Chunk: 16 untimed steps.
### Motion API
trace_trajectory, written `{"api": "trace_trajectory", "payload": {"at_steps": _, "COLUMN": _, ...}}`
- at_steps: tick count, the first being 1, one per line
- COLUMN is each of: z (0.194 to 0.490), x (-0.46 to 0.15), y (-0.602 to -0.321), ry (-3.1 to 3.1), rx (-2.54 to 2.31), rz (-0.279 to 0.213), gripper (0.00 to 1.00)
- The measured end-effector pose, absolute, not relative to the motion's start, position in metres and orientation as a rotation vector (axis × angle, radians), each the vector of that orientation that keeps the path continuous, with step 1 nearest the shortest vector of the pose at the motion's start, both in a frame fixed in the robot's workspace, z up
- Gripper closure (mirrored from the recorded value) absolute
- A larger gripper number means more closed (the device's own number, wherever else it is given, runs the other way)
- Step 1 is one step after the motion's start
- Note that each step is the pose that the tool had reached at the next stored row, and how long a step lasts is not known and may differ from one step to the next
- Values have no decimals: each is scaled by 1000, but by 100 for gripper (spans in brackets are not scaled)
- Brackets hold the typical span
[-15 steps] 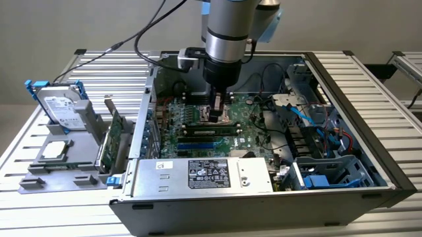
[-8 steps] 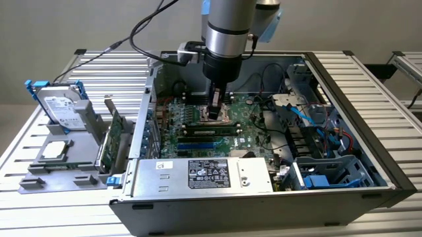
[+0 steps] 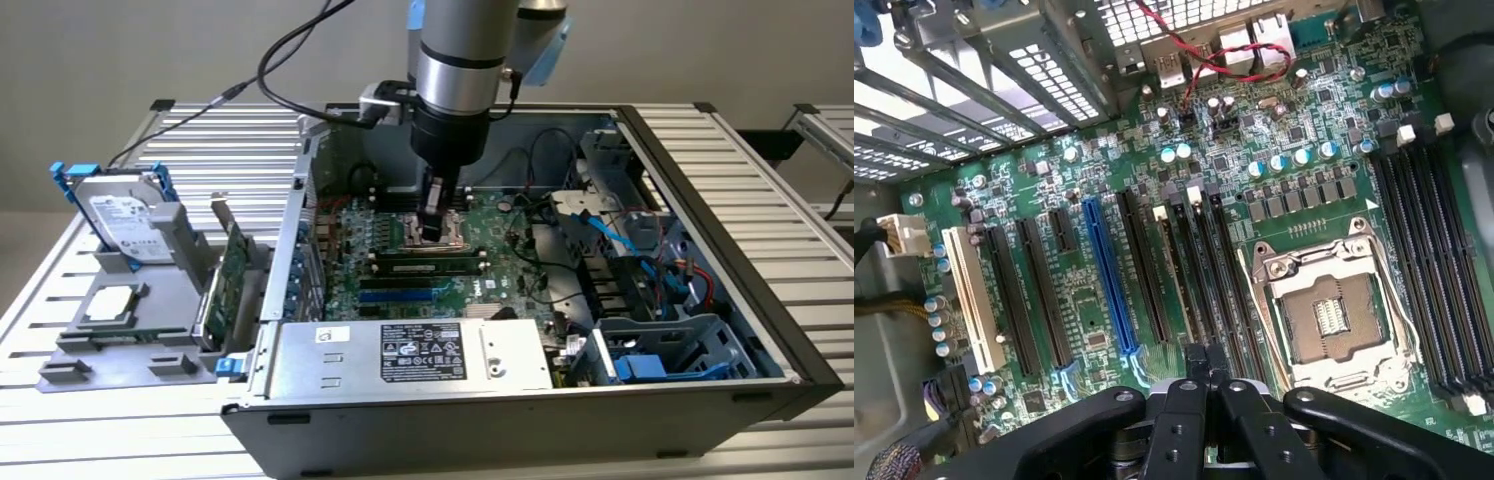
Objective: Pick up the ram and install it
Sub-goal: 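Press down the ram until it locks into place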
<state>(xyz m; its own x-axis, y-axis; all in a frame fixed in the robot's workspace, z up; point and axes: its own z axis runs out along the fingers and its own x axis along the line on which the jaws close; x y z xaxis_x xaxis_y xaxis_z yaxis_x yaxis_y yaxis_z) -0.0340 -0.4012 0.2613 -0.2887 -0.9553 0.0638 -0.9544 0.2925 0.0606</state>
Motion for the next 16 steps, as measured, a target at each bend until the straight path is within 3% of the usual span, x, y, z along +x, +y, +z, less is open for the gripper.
{"api": "trace_trajectory", "payload": {"at_steps": 16, "z": 261, "x": -34, "y": -401, "ry": -2570, "rx": 1616, "rz": 22, "gripper": 89}}
